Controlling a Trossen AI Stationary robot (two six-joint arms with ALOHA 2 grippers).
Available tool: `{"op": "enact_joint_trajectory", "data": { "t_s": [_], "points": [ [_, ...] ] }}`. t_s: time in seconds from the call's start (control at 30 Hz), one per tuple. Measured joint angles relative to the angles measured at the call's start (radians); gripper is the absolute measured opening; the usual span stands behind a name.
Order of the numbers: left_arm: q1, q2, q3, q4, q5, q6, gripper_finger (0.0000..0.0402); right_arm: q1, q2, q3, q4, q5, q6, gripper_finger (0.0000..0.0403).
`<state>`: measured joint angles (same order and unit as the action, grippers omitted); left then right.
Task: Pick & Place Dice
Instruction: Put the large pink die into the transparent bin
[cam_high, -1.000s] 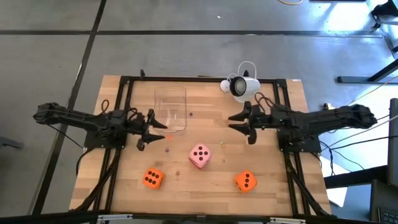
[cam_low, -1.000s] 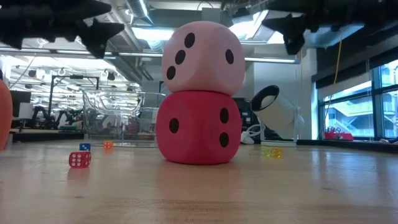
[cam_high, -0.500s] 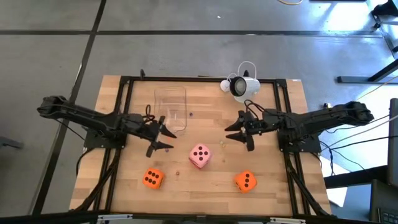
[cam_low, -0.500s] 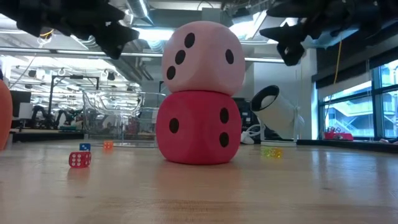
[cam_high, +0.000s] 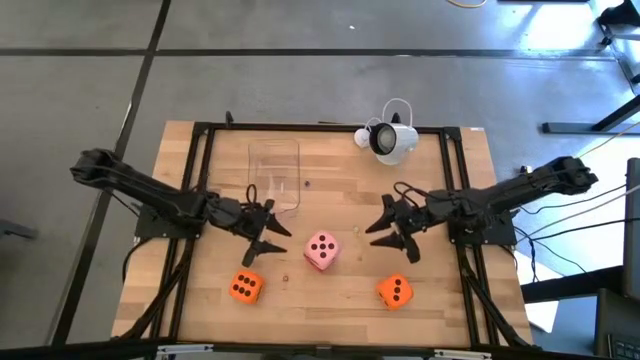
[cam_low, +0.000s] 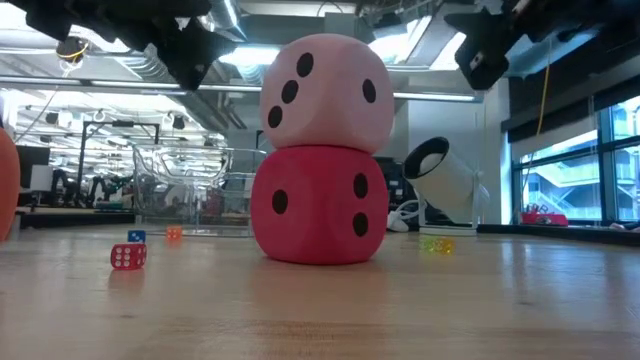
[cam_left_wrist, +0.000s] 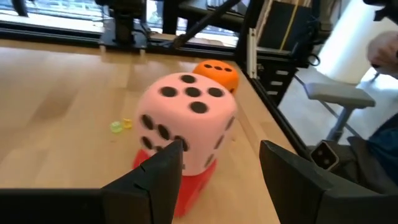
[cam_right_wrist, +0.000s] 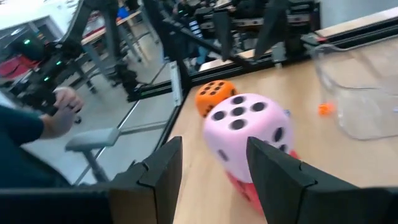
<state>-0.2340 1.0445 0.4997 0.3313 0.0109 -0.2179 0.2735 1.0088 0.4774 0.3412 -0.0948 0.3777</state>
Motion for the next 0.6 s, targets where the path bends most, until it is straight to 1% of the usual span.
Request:
{"op": "enact_joint_trajectory", "data": {
  "t_s": [0.07, 0.13, 0.3, 0.43, 0.6],
  "points": [
    [-0.017, 0.03, 0.012, 0.016, -0.005, -0.008, 0.021, 0.032, 0.002, 0.0, 0.002, 0.006, -0.02, 0.018],
    [-0.034, 0.06, 0.028, 0.018, -0.031, -0.023, 0.021, 0.066, 0.012, 0.0, 0.003, 0.031, -0.048, 0.018],
    [-0.067, 0.133, 0.06, 0.017, -0.086, -0.057, 0.021, 0.144, 0.072, 0.0, 0.003, 0.115, -0.125, 0.018],
    [-0.088, 0.181, 0.071, 0.017, -0.111, -0.083, 0.021, 0.18, 0.14, 0.0, 0.002, 0.215, -0.142, 0.018],
    [-0.1, 0.217, 0.07, 0.016, -0.151, -0.101, 0.021, 0.193, 0.221, 0.0, 0.003, 0.36, -0.124, 0.018]
  ]
}}
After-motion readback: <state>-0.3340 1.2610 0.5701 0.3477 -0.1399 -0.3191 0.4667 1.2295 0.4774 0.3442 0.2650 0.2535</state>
